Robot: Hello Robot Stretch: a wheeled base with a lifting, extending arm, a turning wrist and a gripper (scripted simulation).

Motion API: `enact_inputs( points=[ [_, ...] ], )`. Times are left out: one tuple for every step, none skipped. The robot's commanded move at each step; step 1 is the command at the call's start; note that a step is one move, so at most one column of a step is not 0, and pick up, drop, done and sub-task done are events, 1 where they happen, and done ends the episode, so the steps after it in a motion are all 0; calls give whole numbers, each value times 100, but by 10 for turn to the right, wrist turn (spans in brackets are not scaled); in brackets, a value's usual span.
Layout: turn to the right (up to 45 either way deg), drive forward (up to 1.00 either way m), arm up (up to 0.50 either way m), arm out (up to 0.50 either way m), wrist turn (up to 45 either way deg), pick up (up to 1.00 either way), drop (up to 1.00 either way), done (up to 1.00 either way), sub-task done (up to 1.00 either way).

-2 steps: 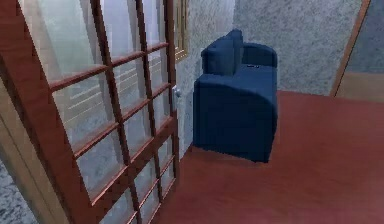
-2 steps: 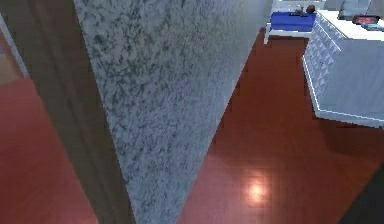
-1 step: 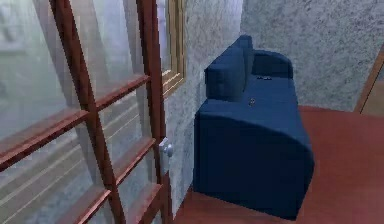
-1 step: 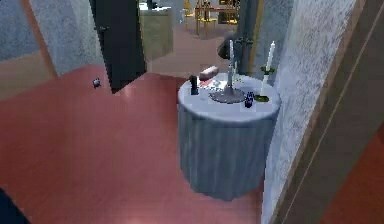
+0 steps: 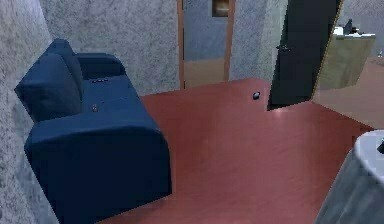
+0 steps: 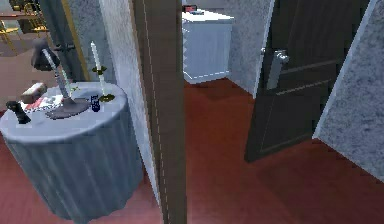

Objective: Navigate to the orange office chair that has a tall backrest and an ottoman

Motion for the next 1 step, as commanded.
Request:
enact_inputs(
  points=[
    [90,0,0,0,0,0,0,0,0]
  ],
)
